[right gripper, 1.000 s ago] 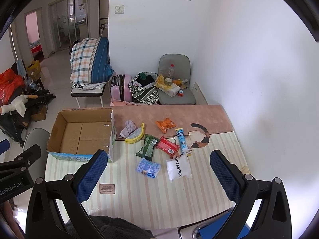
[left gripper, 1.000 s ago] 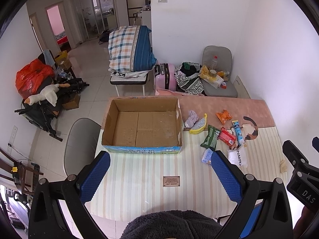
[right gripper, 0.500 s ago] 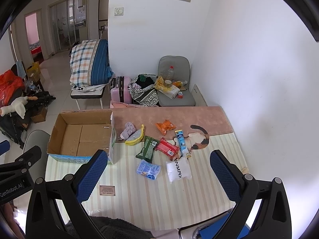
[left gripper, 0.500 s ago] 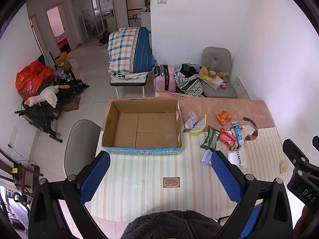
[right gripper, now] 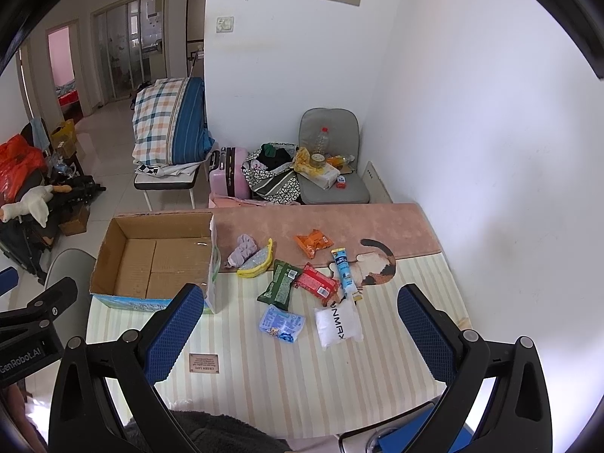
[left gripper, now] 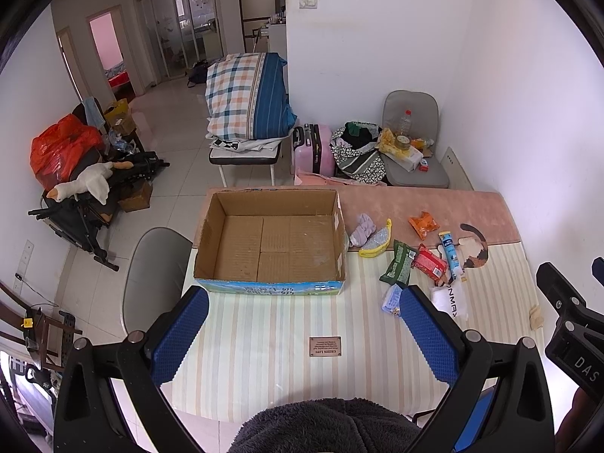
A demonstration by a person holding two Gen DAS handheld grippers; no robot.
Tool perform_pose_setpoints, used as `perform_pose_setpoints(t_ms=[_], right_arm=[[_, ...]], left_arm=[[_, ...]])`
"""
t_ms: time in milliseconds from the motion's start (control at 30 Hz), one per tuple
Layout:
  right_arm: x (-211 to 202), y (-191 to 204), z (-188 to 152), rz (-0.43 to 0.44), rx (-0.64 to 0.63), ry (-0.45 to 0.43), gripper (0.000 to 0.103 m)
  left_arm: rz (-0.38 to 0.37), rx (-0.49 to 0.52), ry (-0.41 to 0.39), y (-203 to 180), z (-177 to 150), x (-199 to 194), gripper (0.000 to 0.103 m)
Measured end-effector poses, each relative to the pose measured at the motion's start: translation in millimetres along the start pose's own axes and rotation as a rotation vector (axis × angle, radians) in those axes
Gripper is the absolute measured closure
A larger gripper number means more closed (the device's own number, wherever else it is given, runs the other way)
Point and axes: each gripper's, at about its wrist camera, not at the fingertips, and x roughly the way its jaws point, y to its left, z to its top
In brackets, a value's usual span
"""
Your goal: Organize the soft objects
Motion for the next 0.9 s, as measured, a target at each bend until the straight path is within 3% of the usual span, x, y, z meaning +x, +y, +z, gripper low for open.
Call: perform_pose_setpoints(t_ms=[633,900], right_arm=[[-2.5,-0.9,-2.9,0.011,0.000,-0.007,0.000],[46.1,-46.9,-4.2,0.066,0.129,0.084,0.000]], left_arm=[[0.006,0.001,-0.007,1.1,-3.9,-5.1,0.000],[0.016,0.075,0.038,-26.8,7.2,47.5,0.000]])
